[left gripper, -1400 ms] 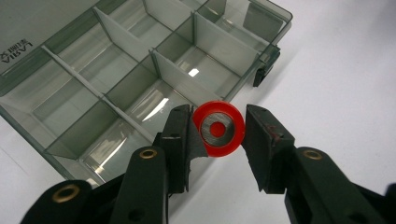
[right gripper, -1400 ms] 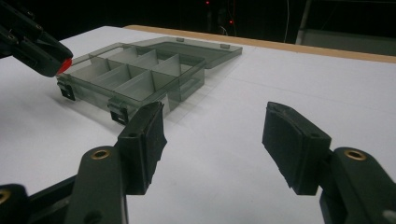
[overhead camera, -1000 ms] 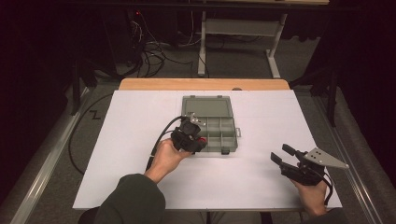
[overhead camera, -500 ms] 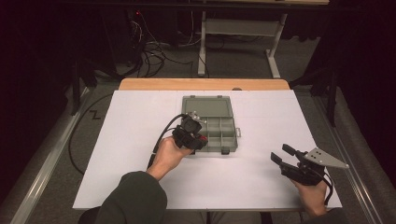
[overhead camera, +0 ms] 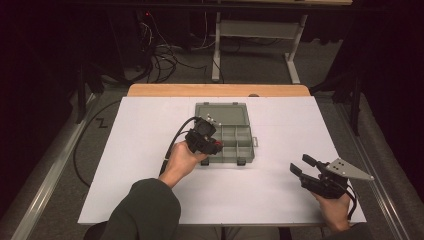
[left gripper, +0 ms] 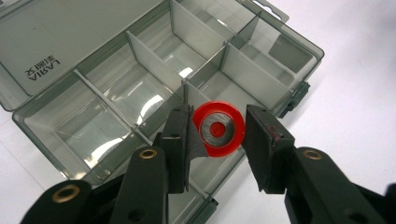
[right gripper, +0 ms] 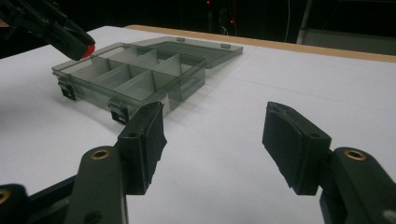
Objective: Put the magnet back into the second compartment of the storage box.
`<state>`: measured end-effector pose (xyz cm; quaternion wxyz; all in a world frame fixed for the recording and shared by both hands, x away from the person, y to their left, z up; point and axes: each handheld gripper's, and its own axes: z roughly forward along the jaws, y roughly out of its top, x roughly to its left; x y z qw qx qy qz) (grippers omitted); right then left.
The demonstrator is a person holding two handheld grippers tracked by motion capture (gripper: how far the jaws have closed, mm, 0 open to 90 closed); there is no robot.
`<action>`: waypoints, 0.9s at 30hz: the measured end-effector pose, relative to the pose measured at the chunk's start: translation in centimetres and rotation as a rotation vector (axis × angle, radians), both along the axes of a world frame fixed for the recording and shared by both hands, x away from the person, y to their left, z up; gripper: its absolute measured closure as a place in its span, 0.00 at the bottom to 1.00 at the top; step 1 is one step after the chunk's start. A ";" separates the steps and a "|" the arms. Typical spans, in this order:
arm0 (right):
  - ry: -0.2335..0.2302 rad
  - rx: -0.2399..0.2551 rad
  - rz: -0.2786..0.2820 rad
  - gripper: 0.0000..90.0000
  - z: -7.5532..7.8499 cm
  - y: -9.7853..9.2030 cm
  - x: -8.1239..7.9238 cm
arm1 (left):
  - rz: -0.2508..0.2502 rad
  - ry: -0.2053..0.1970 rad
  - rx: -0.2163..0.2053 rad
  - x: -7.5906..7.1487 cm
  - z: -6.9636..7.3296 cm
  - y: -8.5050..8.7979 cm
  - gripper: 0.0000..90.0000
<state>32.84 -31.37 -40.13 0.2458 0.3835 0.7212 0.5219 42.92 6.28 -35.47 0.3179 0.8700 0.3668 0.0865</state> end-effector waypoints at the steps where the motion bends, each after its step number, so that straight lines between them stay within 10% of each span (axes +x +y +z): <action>1: 0.001 0.000 0.000 0.45 0.0 0.0 0.0 | 0.001 0.001 0.003 0.1 0.0 0.0 0.69; 27: 0.003 -0.003 0.005 0.45 0.0 0.1 0.0 | 0.050 0.023 0.021 2.4 -0.8 -0.4 0.69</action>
